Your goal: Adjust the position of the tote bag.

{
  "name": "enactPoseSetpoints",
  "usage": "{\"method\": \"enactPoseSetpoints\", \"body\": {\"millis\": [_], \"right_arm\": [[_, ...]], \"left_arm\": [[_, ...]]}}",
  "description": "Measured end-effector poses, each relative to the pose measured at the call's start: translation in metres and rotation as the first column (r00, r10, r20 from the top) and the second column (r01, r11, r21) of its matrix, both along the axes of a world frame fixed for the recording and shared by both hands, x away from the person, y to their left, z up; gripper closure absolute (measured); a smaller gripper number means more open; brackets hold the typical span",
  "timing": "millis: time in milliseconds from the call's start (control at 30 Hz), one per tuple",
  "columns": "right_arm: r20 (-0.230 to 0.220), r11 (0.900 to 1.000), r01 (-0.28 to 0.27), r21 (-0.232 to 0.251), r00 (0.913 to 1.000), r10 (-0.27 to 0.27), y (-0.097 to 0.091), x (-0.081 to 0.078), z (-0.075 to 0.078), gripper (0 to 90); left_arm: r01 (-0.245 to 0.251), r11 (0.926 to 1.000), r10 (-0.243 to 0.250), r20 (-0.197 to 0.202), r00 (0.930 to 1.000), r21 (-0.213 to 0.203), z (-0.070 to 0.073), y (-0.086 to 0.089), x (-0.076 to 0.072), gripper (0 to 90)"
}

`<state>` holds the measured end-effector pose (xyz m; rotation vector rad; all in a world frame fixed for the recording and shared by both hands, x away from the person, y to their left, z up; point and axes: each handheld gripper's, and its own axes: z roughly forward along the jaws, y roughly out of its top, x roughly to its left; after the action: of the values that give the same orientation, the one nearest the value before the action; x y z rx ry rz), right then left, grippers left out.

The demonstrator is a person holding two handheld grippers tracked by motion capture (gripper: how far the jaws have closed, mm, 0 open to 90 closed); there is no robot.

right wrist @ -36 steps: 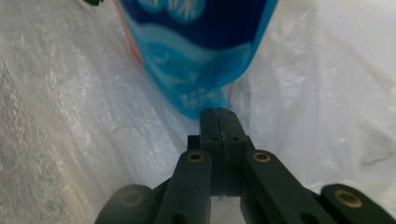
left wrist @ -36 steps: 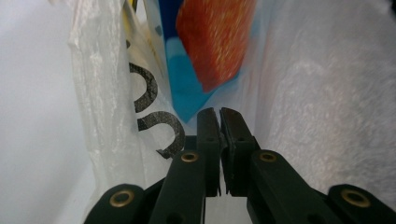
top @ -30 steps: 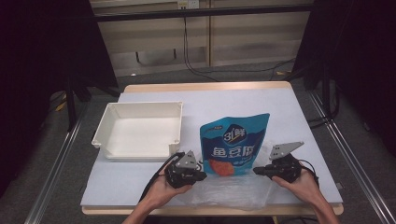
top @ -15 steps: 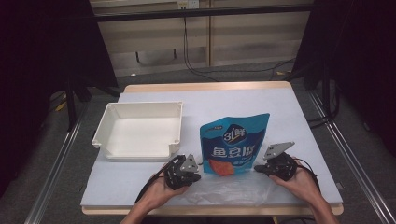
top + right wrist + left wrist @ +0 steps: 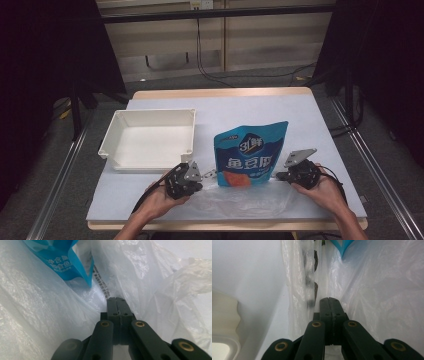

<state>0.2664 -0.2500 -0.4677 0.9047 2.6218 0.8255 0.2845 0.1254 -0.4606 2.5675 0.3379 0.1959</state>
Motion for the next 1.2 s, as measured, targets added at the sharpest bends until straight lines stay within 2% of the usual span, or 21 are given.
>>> {"method": "enactPoseSetpoints", "body": {"millis": [67,100,200,233,300,333,400,433,467,567,700,800,833,933,967,1000,1067,1100,1200], "right_arm": [[0.022,1.0000,-0.005,-0.003,0.9998,0.005,0.000,-0.001,-0.001,90.0],[0.036,0.9998,0.002,-0.021,0.9994,-0.001,0.000,-0.002,0.000,90.0],[0.051,0.9998,0.006,-0.018,0.9987,-0.005,-0.004,-0.004,-0.001,90.0],[0.041,0.9996,0.017,-0.024,0.9990,-0.016,-0.006,-0.005,-0.001,90.0],[0.059,0.9989,0.020,-0.041,0.9981,-0.017,-0.009,-0.006,0.000,90.0],[0.050,0.9990,0.031,-0.032,0.9983,-0.029,-0.010,-0.007,-0.001,90.0],[0.063,0.9988,0.028,-0.040,0.9977,-0.026,-0.013,-0.008,-0.001,90.0],[0.052,0.9984,0.037,-0.044,0.9981,-0.034,-0.013,-0.009,0.000,90.0],[0.058,0.9982,0.032,-0.051,0.9979,-0.029,-0.014,-0.009,0.000,90.0],[0.052,0.9988,0.032,-0.036,0.9982,-0.030,-0.017,-0.008,-0.001,90.0],[0.060,0.9991,0.027,-0.032,0.9979,-0.025,-0.019,-0.006,-0.001,90.0],[0.060,0.9990,0.029,-0.035,0.9979,-0.027,-0.019,-0.007,-0.001,90.0],[0.062,0.9991,0.028,-0.033,0.9977,-0.026,-0.019,-0.006,-0.001,90.0],[0.062,0.9984,0.044,-0.037,0.9972,-0.041,-0.019,-0.007,-0.001,90.0],[0.058,0.9985,0.046,-0.029,0.9973,-0.044,-0.019,-0.007,-0.001,90.0],[0.052,0.9991,0.041,-0.014,0.9978,-0.040,-0.019,-0.007,-0.001,90.0],[0.057,0.9992,0.037,-0.013,0.9977,-0.036,-0.018,-0.008,-0.002,90.0],[0.057,0.9991,0.040,-0.013,0.9976,-0.039,-0.018,-0.008,-0.002,90.0],[0.050,0.9993,0.038,-0.004,0.9981,-0.038,-0.019,-0.010,-0.002,90.0]], "left_arm": [[0.005,1.0000,-0.005,0.025,0.9997,0.003,-0.001,0.000,-0.002,90.0],[0.009,0.9999,-0.010,0.038,0.9992,0.012,0.000,0.000,-0.002,90.0],[0.002,0.9999,-0.003,0.019,0.9998,0.011,0.000,0.002,0.000,90.0],[0.001,0.9999,-0.001,0.028,0.9996,0.016,0.000,0.002,-0.001,90.0],[0.001,0.9997,-0.001,0.031,0.9995,0.023,0.000,0.004,-0.002,90.0],[-0.002,0.9999,0.002,0.024,0.9997,0.015,0.000,0.006,-0.002,90.0],[-0.006,0.9999,0.006,0.014,0.9999,0.010,0.000,0.009,-0.001,90.0],[-0.007,0.9999,0.007,0.018,0.9998,0.011,0.000,0.009,0.000,90.0],[0.013,0.9995,-0.014,0.024,0.9996,0.028,0.001,0.009,0.000,90.0],[0.012,0.9998,-0.012,0.013,0.9998,0.017,0.000,0.010,0.001,90.0],[-0.008,1.0000,0.007,0.021,0.9997,0.002,-0.001,0.015,0.001,90.0],[-0.013,0.9999,0.013,0.018,0.9997,-0.002,-0.001,0.016,0.001,90.0],[0.000,0.9999,0.000,0.021,0.9998,0.013,0.000,0.017,0.001,90.0],[-0.010,0.9999,0.010,0.014,0.9999,0.003,-0.001,0.018,0.001,90.0],[-0.001,0.9999,0.001,0.004,1.0000,0.016,0.000,0.022,0.003,90.0],[-0.010,0.9999,0.010,-0.002,1.0000,0.004,0.000,0.023,0.004,90.0],[-0.014,0.9999,0.014,-0.006,0.9999,0.008,0.000,0.024,0.004,90.0],[0.000,0.9998,0.001,-0.010,0.9999,0.019,0.001,0.025,0.005,90.0],[-0.008,0.9999,0.008,-0.027,0.9996,0.012,0.001,0.028,0.007,90.0]]}}
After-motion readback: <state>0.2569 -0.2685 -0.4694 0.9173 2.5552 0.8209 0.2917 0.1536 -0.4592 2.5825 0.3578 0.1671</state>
